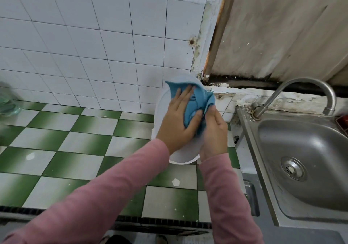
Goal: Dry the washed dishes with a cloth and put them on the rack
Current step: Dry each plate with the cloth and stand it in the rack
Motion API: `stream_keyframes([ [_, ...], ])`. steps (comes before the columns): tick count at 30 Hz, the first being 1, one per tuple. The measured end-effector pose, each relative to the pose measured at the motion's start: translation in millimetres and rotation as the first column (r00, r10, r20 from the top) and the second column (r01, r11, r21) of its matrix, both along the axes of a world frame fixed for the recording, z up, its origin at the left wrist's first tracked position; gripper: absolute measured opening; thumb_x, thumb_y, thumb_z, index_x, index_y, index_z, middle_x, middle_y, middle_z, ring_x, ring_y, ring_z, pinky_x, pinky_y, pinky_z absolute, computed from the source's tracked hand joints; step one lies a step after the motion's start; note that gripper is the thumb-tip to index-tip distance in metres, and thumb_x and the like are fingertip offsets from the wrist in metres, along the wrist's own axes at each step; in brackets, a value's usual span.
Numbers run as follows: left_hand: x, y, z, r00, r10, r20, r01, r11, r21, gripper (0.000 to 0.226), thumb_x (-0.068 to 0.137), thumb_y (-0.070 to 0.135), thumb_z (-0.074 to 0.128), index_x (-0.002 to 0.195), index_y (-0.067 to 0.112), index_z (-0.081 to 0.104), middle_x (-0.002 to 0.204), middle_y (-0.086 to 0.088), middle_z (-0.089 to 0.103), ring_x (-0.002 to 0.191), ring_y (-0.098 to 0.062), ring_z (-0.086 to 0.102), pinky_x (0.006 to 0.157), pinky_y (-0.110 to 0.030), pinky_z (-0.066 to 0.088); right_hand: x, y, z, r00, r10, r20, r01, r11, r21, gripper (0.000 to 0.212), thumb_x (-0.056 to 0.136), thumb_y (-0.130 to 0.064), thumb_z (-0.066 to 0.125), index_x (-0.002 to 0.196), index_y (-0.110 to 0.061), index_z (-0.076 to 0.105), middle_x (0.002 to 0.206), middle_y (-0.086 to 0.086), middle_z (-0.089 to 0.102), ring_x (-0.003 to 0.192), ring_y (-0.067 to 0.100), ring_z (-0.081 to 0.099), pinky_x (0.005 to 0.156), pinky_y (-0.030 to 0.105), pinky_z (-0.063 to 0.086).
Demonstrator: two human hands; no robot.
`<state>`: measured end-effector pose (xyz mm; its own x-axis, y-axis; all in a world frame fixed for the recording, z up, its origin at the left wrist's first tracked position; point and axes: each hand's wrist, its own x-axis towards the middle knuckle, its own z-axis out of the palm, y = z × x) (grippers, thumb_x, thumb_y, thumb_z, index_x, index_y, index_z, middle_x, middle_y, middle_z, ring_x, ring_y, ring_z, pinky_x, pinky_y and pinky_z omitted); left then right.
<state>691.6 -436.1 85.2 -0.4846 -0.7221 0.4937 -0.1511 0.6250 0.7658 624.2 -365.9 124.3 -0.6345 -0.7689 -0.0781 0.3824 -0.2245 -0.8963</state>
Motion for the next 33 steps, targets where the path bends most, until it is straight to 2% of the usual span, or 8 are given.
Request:
stream_keyframes([
  [5,-3.9,-17.9,8.1,0.983,0.178,-0.036,-0.158,0.937,0.312,0.051,0.097,0.049,0.040,0.136,0.018,0.050,0.124,-0.006,0.061,0.114,-0.022,0.059,0.099,-0.048,0.050,5.2,4.1,-7.2,0.999,0.007,-0.038,-0.006,0.999,0.044,0.035,0.105,-0.028,0.045,0.091,-0.020,0.076,0.102,0.010,0.075,0.107,0.033,0.068,0.096,0.045,0.054],
  [10,3.0,-14.3,5.6,1.000,0.012,0.016,-0.012,0.999,0.035,0.057,0.097,0.045,0.046,0.149,0.023,0.035,0.149,-0.003,0.044,0.140,-0.022,0.039,0.114,-0.047,0.038,1.1,5.9,-1.6,0.998,0.007,0.060,-0.008,1.000,0.009,0.031,0.105,-0.024,0.043,0.100,-0.014,0.072,0.101,0.009,0.075,0.099,0.025,0.070,0.083,0.034,0.058],
  [15,6.8,-36.9,9.2,0.966,0.232,-0.119,-0.126,0.815,0.566,0.057,0.085,0.058,0.043,0.128,0.025,0.058,0.112,0.003,0.066,0.110,-0.020,0.060,0.096,-0.035,0.048,9.6,7.6,0.9,0.991,-0.076,0.107,0.079,0.996,-0.028,0.028,0.104,-0.024,0.048,0.093,-0.018,0.073,0.093,0.000,0.077,0.093,0.021,0.071,0.085,0.036,0.059],
  [21,15.0,-21.8,-35.7,0.961,0.268,-0.073,-0.124,0.649,0.751,0.063,0.081,0.064,0.052,0.130,0.026,0.058,0.122,0.001,0.066,0.114,-0.019,0.061,0.103,-0.042,0.048,-1.1,-1.8,-1.0,0.949,-0.203,0.241,0.227,0.971,-0.078,0.025,0.101,-0.031,0.053,0.105,-0.017,0.074,0.120,0.009,0.071,0.119,0.030,0.063,0.107,0.051,0.046],
  [25,12.1,20.8,-49.3,0.972,0.208,-0.104,-0.108,0.801,0.589,0.057,0.092,0.055,0.049,0.139,0.022,0.049,0.136,-0.003,0.058,0.126,-0.021,0.054,0.107,-0.040,0.046,-7.6,-6.8,-9.8,0.930,-0.247,0.271,0.268,0.962,-0.043,0.027,0.101,-0.036,0.052,0.109,-0.018,0.071,0.119,0.007,0.071,0.117,0.028,0.064,0.106,0.049,0.047],
  [27,8.5,30.5,-44.5,0.994,0.092,-0.061,-0.073,0.964,0.256,0.058,0.091,0.051,0.048,0.143,0.028,0.040,0.152,-0.002,0.042,0.141,-0.023,0.039,0.117,-0.041,0.032,-7.6,-8.3,-11.4,0.930,-0.210,0.300,0.230,0.973,-0.031,0.034,0.102,-0.037,0.050,0.116,-0.012,0.069,0.115,0.009,0.073,0.109,0.029,0.067,0.098,0.046,0.053],
  [29,4.2,23.8,-35.3,0.999,0.029,0.034,-0.027,0.997,-0.067,0.061,0.093,0.043,0.048,0.148,0.025,0.030,0.153,0.005,0.033,0.147,-0.024,0.026,0.120,-0.043,0.024,-7.1,-7.5,-9.9,0.934,-0.165,0.318,0.175,0.984,-0.005,0.039,0.102,-0.036,0.050,0.120,-0.007,0.066,0.114,0.015,0.072,0.107,0.032,0.069,0.095,0.045,0.056],
  [33,-2.1,4.9,-11.5,0.998,0.008,0.066,-0.008,1.000,-0.004,0.061,0.093,0.047,0.043,0.149,0.029,0.024,0.157,0.005,0.029,0.149,-0.021,0.018,0.120,-0.049,0.024,-13.9,-5.7,-8.9,0.954,-0.057,0.294,0.073,0.996,-0.044,0.041,0.104,-0.032,0.044,0.124,-0.001,0.061,0.124,0.022,0.065,0.116,0.035,0.064,0.102,0.051,0.050],
])
